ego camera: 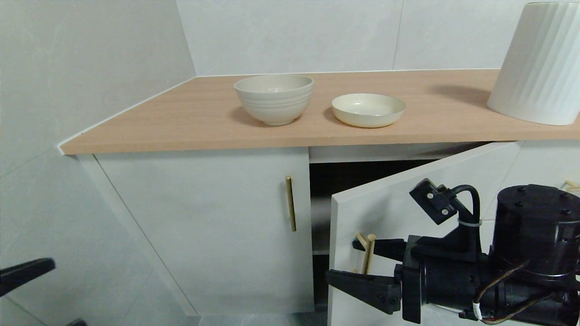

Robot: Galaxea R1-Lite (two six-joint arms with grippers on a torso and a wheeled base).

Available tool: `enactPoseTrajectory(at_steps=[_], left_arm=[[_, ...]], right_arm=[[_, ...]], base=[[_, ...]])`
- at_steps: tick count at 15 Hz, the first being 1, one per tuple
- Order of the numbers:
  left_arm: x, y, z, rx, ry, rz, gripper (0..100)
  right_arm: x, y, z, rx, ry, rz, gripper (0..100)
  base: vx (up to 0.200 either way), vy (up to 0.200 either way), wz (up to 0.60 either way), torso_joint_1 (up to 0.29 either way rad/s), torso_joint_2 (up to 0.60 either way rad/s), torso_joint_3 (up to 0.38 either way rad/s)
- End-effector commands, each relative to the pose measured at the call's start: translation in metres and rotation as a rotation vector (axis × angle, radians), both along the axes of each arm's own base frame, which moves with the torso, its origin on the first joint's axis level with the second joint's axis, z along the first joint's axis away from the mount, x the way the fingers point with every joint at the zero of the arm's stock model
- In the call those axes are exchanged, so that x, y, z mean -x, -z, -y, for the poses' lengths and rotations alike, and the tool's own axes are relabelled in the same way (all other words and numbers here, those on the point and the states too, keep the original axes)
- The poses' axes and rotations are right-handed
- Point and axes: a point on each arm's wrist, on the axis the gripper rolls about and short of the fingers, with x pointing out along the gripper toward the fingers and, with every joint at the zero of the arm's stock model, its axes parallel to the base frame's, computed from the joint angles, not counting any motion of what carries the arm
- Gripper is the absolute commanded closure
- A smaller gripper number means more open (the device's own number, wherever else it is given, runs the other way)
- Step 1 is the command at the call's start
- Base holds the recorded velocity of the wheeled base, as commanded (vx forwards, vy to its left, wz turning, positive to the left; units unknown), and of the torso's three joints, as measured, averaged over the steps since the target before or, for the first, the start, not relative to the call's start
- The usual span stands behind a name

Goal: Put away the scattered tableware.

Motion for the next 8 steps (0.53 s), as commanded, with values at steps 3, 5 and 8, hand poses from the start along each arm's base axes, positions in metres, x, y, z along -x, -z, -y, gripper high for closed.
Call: enactPoseTrajectory(at_steps=[3,5,8], left_arm=[[-0.118,0.001,0.027,0.009,0.180,-0.202,0],[-0.154,0.033,0.055,0.050,0.260,-0.343,0],[-0.165,0.066,0.079,0.057,0.321,-0.415,0]], right_arm=[[0.000,0.000,0.000,-0.003,-0.001,0.003,0],[0.000,0.000,0.000,-0.001,-0.001,0.003,0],[0.001,0.000,0.001,-0.001,-0.001,0.003,0]], base=[[0.000,0.000,0.00,0.000,0.00,0.000],[0.000,0.000,0.00,0.000,0.00,0.000],[0.000,0.000,0.00,0.000,0.00,0.000]])
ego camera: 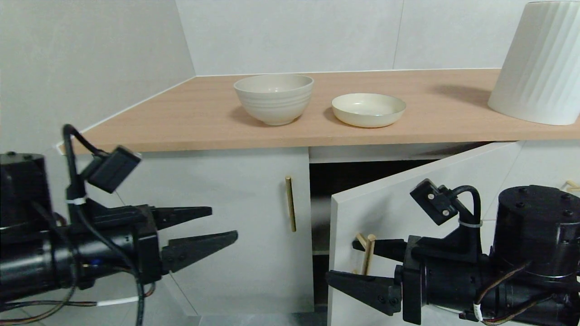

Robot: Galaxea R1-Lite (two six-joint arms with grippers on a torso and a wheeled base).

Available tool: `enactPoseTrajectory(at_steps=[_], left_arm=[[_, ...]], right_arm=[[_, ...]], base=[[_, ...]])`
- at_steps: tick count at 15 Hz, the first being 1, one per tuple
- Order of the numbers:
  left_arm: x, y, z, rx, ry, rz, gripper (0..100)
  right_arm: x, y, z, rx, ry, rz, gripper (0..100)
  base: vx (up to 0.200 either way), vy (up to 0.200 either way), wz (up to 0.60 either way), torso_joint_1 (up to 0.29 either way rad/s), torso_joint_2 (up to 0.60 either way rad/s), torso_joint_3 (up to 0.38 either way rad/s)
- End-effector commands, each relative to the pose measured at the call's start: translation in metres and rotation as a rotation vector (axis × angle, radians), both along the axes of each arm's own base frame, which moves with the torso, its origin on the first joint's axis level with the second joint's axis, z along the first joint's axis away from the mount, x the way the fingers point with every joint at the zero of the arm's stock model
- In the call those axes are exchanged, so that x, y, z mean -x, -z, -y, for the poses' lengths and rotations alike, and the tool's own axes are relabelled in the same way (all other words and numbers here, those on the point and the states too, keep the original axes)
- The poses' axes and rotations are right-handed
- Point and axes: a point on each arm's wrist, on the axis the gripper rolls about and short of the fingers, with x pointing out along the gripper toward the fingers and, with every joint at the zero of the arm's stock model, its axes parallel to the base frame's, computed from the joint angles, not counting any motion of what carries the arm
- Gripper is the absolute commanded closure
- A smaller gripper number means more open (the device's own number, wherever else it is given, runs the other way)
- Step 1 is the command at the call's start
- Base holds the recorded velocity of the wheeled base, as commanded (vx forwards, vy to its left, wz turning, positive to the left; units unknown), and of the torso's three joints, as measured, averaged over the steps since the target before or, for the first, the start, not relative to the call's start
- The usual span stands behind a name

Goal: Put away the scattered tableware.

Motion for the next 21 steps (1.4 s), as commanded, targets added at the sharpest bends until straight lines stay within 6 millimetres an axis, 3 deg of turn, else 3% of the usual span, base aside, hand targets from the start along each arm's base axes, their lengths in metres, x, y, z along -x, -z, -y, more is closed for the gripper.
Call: enactPoseTrajectory(at_steps=[1,4,10,11,17,21], left_arm=[[-0.020,0.050,0.032,-0.032,0.052,-0.168,0],[-0.024,0.056,0.050,-0.009,0.006,-0.177,0],[-0.024,0.059,0.057,-0.013,0.012,-0.172,0],[-0.023,0.059,0.058,-0.013,0.015,-0.173,100],[-0.025,0.065,0.071,0.000,0.046,-0.199,100],[-0.041,0.080,0.086,0.029,0.069,-0.151,100]], right_arm=[[0.000,0.000,0.000,0.000,0.001,0.000,0],[0.000,0.002,-0.001,0.006,-0.001,-0.006,0],[-0.001,0.003,-0.001,0.010,-0.001,-0.009,0],[-0.001,0.005,-0.002,0.015,-0.001,-0.012,0],[-0.002,0.006,-0.002,0.019,0.000,-0.014,0],[-0.001,0.003,-0.001,0.010,0.001,-0.009,0]], base=[[0.000,0.000,0.00,0.000,0.00,0.000],[0.000,0.000,0.00,0.000,0.00,0.000],[0.000,0.000,0.00,0.000,0.00,0.000],[0.000,0.000,0.00,0.000,0.00,0.000],[0.000,0.000,0.00,0.000,0.00,0.000],[0.000,0.000,0.00,0.000,0.00,0.000]])
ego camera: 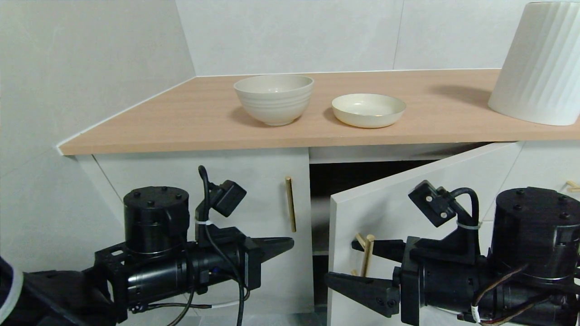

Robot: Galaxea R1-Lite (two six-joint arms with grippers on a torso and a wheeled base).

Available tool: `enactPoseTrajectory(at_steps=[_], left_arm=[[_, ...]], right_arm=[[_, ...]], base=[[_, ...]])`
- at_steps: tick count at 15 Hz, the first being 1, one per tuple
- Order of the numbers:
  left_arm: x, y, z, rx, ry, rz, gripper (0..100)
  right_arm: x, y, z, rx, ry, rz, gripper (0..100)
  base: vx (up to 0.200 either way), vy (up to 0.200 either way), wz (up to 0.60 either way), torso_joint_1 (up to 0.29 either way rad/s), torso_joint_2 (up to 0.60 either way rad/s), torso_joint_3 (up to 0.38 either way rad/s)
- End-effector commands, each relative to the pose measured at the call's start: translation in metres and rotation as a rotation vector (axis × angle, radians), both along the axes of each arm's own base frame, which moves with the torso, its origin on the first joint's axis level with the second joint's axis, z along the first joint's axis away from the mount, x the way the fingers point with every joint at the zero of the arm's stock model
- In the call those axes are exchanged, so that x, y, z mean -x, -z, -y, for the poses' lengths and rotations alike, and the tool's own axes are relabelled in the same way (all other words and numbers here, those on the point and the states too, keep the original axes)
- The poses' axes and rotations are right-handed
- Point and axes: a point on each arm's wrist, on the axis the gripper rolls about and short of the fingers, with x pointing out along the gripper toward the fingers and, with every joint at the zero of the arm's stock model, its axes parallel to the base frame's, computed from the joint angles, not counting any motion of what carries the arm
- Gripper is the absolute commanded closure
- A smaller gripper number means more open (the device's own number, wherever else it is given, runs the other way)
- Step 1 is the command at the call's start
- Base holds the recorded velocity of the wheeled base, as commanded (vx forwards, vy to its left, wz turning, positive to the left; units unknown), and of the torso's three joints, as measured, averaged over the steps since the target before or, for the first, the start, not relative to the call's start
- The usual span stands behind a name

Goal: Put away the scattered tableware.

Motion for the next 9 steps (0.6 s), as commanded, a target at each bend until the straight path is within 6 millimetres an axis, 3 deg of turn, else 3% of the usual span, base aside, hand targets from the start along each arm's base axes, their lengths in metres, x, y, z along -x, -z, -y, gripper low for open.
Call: enactPoseTrajectory(at_steps=[1,4,9], left_arm=[[-0.012,0.023,0.023,-0.008,0.041,-0.008,100],[-0.030,0.032,0.041,0.076,0.025,0.075,100],[-0.027,0.033,0.072,0.184,0.086,0.115,100]], right_arm=[[0.001,-0.003,0.001,-0.008,0.000,0.007,0],[0.002,-0.006,0.003,-0.016,0.000,0.014,0],[0.003,-0.005,0.003,-0.013,0.000,0.011,0]], base=[[0.000,0.000,0.00,0.000,0.00,0.000],[0.000,0.000,0.00,0.000,0.00,0.000],[0.000,0.000,0.00,0.000,0.00,0.000]])
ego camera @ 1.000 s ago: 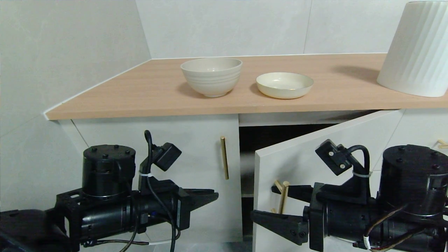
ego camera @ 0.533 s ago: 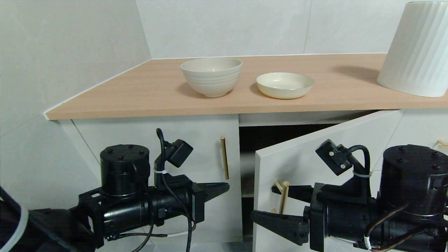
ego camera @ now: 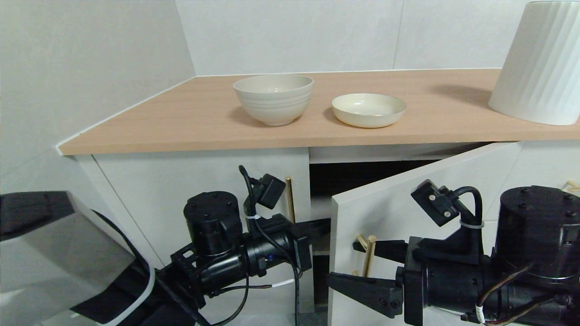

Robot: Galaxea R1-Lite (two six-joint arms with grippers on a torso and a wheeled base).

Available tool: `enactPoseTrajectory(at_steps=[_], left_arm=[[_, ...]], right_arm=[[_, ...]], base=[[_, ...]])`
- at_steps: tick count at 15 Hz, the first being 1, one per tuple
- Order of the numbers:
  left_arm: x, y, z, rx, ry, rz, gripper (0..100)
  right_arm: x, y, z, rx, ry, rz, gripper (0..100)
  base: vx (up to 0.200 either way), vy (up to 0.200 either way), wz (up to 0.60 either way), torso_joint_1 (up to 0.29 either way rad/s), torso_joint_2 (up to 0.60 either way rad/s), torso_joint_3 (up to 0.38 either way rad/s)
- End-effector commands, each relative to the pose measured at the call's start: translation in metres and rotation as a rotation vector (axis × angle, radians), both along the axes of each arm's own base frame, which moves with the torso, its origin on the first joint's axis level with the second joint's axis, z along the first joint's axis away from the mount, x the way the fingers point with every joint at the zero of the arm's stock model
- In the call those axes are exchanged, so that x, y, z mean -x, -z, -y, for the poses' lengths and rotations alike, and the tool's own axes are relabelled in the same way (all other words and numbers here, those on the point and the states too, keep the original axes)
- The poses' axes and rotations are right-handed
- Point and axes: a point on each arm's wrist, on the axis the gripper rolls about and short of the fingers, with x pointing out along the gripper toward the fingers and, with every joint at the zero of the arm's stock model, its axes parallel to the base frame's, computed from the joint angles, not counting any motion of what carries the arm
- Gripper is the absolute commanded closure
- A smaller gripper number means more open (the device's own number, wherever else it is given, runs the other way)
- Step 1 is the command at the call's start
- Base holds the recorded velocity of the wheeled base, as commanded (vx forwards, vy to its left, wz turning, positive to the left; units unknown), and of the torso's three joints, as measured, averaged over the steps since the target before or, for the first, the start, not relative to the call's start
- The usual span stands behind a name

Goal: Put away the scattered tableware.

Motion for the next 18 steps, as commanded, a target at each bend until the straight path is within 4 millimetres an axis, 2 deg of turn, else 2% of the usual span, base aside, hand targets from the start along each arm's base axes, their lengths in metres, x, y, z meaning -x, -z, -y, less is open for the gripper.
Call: enactPoseTrajectory(at_steps=[1,7,13,18], left_arm=[[0.001,0.014,0.014,-0.006,0.020,-0.006,100],[0.003,0.015,0.022,0.038,0.020,0.048,100],[0.006,0.015,0.021,0.034,0.023,0.049,100],[0.010,0.008,0.017,0.037,0.024,0.062,100]], right_arm=[[0.001,-0.002,0.001,-0.007,-0.001,0.008,0],[0.005,-0.005,0.009,-0.007,0.014,0.013,0],[0.016,-0.009,0.044,0.068,0.081,-0.002,0],[0.038,-0.010,0.069,0.081,0.099,-0.015,0]], base=[[0.000,0.000,0.00,0.000,0.00,0.000],[0.000,0.000,0.00,0.000,0.00,0.000],[0.000,0.000,0.00,0.000,0.00,0.000],[0.000,0.000,0.00,0.000,0.00,0.000]])
